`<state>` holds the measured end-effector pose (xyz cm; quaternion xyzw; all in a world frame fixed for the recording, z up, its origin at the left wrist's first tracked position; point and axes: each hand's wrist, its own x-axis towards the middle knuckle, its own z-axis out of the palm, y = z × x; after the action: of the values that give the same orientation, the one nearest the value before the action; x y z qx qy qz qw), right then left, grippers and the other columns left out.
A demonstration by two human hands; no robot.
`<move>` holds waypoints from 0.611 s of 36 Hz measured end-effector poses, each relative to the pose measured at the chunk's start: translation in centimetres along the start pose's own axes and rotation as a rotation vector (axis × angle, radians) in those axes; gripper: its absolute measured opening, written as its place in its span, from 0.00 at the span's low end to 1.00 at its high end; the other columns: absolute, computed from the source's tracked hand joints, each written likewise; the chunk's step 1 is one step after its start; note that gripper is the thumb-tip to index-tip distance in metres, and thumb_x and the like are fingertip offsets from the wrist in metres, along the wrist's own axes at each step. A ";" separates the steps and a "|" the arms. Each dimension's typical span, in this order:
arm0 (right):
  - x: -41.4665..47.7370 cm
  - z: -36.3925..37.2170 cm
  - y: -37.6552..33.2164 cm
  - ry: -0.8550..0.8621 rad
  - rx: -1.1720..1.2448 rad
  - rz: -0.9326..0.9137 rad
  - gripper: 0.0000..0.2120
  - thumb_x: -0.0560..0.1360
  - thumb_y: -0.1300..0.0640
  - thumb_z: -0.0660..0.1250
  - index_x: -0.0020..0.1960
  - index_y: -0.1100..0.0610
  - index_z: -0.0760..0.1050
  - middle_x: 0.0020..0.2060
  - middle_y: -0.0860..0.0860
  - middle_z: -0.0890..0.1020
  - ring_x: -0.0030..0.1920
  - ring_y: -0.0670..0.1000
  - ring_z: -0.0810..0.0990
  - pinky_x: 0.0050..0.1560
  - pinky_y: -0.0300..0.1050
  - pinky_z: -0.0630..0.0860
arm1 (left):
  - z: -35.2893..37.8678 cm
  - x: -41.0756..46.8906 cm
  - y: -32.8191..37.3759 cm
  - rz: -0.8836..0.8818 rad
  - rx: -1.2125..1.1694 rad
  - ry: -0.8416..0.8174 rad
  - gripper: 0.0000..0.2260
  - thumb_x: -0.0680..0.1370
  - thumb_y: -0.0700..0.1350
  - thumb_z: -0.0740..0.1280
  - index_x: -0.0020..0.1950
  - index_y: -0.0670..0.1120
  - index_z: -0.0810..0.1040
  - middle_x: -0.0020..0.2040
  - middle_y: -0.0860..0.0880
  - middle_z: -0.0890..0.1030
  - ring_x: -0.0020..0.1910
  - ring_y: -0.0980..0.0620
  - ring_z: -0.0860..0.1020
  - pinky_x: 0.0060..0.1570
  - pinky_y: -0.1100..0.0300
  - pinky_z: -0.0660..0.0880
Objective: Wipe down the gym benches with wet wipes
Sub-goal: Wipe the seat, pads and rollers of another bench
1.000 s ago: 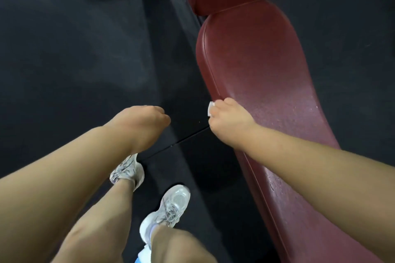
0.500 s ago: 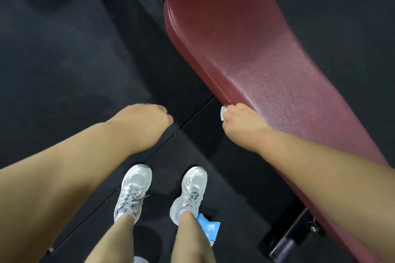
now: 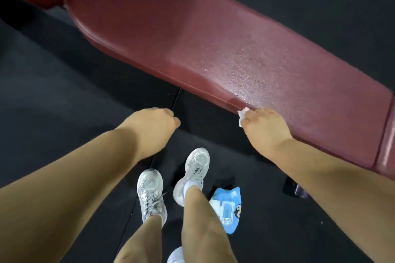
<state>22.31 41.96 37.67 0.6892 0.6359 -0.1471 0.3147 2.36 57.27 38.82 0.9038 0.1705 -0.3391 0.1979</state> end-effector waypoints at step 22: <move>-0.3 6.0 -0.8 0.468 2.042 1.610 0.09 0.78 0.64 0.60 0.42 0.53 0.65 0.36 0.46 0.77 0.43 0.51 0.83 0.43 0.42 0.75 | -8.1 9.8 6.2 0.216 0.124 0.006 0.34 0.75 0.28 0.52 0.77 0.52 0.49 0.77 0.55 0.43 0.76 0.52 0.41 0.74 0.55 0.50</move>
<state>22.70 37.98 33.08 0.8067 -0.3060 -0.2086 -0.4605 16.44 57.47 39.25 0.9283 0.0516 -0.3232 0.1765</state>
